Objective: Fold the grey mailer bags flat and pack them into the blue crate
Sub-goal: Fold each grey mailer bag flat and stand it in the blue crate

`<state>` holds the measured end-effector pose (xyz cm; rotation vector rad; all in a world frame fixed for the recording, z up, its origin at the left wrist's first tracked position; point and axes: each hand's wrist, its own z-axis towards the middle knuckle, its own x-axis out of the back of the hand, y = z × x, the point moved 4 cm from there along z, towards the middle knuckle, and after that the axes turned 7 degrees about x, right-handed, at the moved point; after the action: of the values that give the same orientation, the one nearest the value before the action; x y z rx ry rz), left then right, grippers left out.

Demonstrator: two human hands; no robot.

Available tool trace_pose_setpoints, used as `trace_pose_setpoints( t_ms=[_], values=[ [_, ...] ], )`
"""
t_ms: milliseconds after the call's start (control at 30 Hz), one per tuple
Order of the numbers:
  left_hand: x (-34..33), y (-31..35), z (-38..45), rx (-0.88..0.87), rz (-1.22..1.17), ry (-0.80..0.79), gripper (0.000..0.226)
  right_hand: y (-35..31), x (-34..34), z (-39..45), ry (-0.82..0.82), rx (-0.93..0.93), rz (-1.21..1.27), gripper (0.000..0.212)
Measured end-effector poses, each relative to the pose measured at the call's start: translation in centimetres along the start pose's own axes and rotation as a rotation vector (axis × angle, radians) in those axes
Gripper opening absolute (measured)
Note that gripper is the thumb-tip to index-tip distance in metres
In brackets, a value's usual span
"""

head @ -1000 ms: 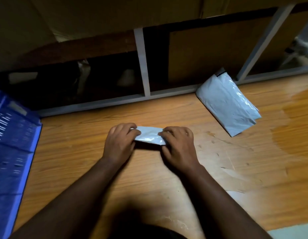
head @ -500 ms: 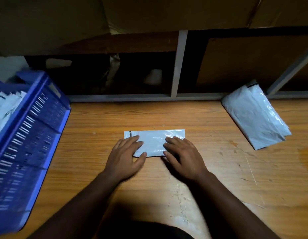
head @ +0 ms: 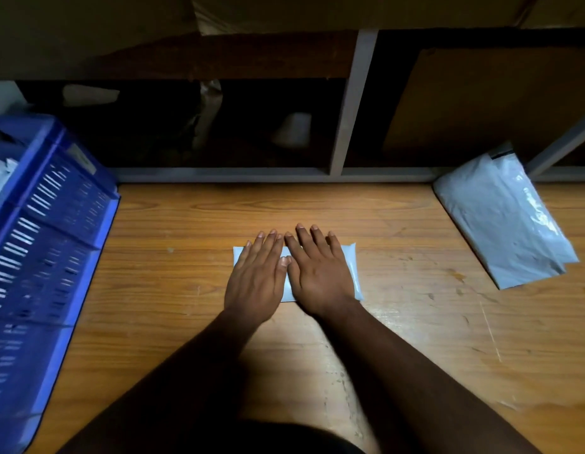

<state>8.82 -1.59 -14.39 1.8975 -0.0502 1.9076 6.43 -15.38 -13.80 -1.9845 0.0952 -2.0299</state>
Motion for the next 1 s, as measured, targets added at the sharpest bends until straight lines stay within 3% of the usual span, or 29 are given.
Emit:
trace_pose_setpoints(
  t_ms=[367,733,900,1000],
  values=[
    [-0.6,0.2,0.3,-0.069,0.057,0.182,0.049,-0.4,-0.5,0.7,-0.002,-0.011,-0.059,0.056],
    [-1.0,-0.2,0.7,0.020,-0.066,0.010,0.057,-0.1,-0.7,1.1,-0.075,-0.018,-0.017,0.060],
    [1.2,-0.5,1.2,0.141,-0.329,-0.049,0.067,0.2,1.0,1.3,-0.041,-0.016,0.128,0.062],
    [1.6,-1.5,0.9,0.097,-0.109,0.014,0.066,-0.6,0.8,1.8,-0.042,0.043,0.078,0.059]
  ],
)
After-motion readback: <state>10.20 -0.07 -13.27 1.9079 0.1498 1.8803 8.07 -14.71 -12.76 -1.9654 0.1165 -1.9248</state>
